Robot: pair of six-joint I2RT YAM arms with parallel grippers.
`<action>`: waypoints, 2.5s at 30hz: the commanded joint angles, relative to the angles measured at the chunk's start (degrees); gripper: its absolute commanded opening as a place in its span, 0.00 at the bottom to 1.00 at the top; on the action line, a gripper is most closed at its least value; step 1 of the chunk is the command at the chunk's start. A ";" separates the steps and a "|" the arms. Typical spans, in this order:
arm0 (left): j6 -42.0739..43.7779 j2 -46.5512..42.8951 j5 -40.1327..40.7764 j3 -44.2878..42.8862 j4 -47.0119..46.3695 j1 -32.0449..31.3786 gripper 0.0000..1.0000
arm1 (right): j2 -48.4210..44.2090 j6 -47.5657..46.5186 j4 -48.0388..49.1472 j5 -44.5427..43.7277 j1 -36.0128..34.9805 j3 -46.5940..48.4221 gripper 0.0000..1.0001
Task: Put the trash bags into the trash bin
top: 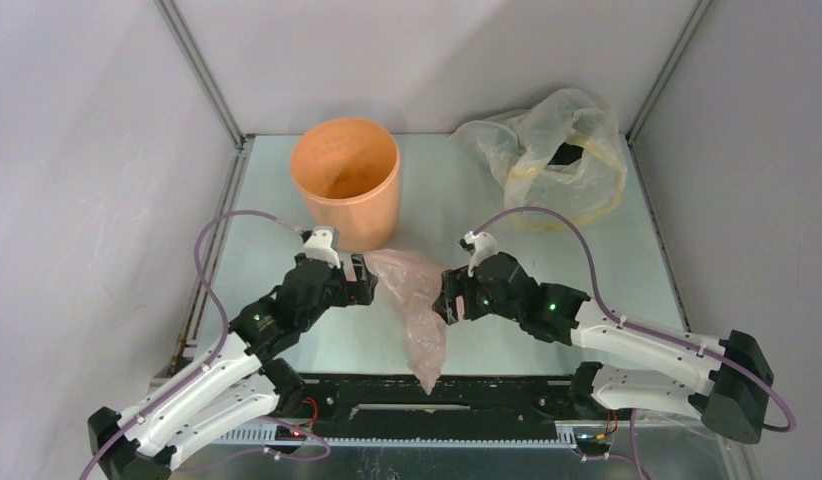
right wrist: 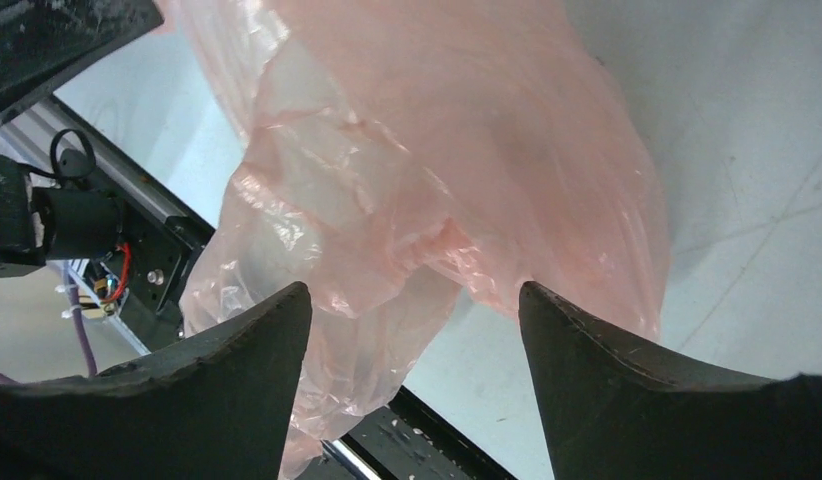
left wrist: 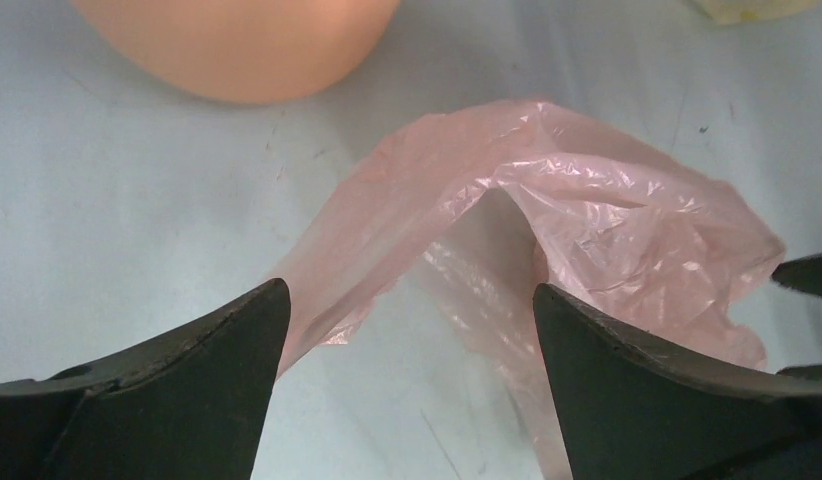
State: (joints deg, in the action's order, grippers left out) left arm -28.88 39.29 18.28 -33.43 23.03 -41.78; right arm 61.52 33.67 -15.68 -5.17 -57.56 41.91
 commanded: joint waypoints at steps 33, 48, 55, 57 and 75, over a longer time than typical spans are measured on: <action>-2.12 -1.58 -7.40 -14.63 10.97 -1.66 0.90 | -8.22 0.89 -11.40 -11.36 14.49 -1.94 0.00; -0.67 13.31 -11.97 -11.05 -12.89 -21.09 0.94 | -26.90 22.70 -29.53 -21.84 25.06 -4.59 0.00; 8.98 24.24 -13.02 -9.81 -25.77 -25.97 1.00 | -22.79 21.47 -27.52 -17.20 24.82 -4.56 0.00; 9.27 27.50 -11.77 -9.49 -27.48 -25.99 1.00 | -23.06 21.05 -27.04 -16.79 24.82 -4.56 0.00; 2.71 47.70 -20.64 -10.52 -40.80 -24.89 0.70 | -23.83 19.53 -26.98 -16.12 24.91 -4.60 0.00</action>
State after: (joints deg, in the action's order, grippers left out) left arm -25.43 87.85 2.48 -44.25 -10.61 -66.87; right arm 38.00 53.82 -43.77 -20.60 -32.64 37.21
